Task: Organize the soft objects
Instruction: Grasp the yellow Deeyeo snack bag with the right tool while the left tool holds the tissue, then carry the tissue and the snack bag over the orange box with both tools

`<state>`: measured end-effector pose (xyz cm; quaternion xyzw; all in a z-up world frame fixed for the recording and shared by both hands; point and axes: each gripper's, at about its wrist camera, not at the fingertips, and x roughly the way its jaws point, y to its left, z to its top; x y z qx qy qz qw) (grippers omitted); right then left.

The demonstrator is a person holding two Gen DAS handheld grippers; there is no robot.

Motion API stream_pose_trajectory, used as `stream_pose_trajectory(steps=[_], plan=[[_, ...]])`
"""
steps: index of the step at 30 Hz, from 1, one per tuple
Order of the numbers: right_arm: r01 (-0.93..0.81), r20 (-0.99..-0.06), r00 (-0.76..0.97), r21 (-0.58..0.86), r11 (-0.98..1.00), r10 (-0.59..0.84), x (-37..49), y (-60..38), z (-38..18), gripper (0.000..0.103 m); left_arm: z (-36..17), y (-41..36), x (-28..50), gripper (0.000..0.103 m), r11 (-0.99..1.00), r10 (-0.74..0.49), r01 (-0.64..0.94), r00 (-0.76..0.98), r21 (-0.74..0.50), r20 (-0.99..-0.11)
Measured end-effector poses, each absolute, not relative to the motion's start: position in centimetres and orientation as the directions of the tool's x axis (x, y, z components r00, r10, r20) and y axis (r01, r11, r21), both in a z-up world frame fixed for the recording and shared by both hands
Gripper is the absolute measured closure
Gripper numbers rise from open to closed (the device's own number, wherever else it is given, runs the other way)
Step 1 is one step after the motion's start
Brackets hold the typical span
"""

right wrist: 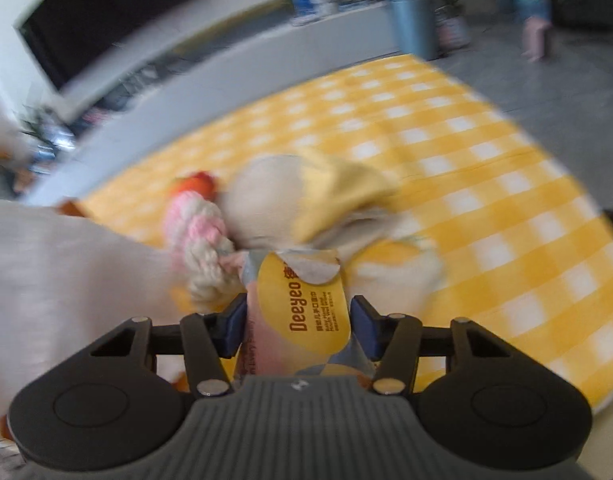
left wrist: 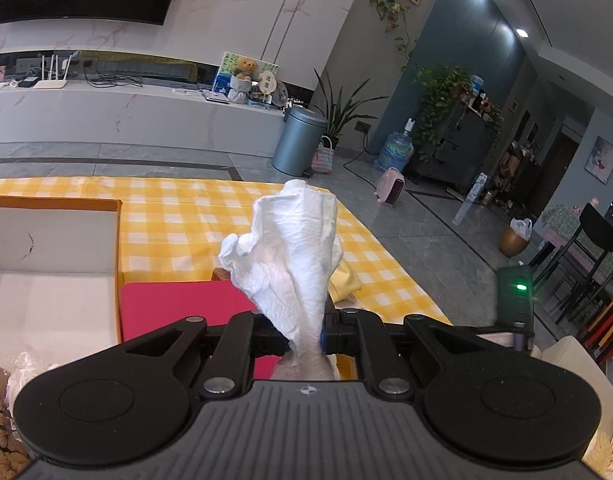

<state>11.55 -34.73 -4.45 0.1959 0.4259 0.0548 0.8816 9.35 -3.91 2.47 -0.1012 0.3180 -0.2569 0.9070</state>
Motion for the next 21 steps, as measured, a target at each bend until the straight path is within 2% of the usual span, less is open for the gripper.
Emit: stream_pose_trajectory(steps=[3,5,8,10,13,15,16,18,21], plan=[[0.019,-0.681,0.607,0.528,0.849,0.41,11.5,-35.1,-4.9,0.051,2.4,-3.7,9.4,0.089,0.85,-0.525,0.391,0.67,-0.352,-0.525],[0.002,-0.67,0.597,0.552,0.834,0.442,11.5,-34.7,-4.8,0.051,2.3,-3.7,9.3,0.089,0.852,-0.523,0.39,0.669,-0.35,-0.528],[-0.022,-0.724,0.585,0.435,0.9,0.364,11.5,-32.8,-4.4,0.051,2.3,-3.7,9.4,0.089,0.852,-0.522,0.389,0.669,-0.349,-0.529],[-0.026,-0.737,0.565,0.433,0.901,0.371,11.7,-32.3,-4.8,0.051,2.3,-3.7,9.5,0.089,0.854,-0.519,0.383,0.67,-0.353,-0.531],[-0.004,-0.789,0.524,0.374,0.927,0.321,12.2,-31.9,-5.7,0.039,2.2,-3.5,9.7,0.089,0.856,-0.516,0.375,0.668,-0.357,-0.536],[-0.005,-0.8,0.51,0.363,0.932,0.315,12.4,-31.5,-6.1,0.037,2.2,-3.5,9.7,0.089,0.856,-0.515,0.371,0.669,-0.359,-0.536],[-0.011,-0.8,0.503,0.373,0.928,0.327,12.5,-31.3,-6.2,0.031,2.3,-3.4,9.7,0.089,0.857,-0.514,0.37,0.669,-0.36,-0.537],[-0.025,-0.824,0.498,0.298,0.954,0.271,12.6,-30.3,-6.3,0.026,2.3,-3.4,9.7,0.089,0.857,-0.514,0.369,0.669,-0.361,-0.537],[-0.07,-0.844,0.474,0.249,0.966,0.252,12.8,-28.8,-6.8,0.026,2.4,-3.5,9.7,0.089,0.854,-0.518,0.375,0.661,-0.36,-0.543]])
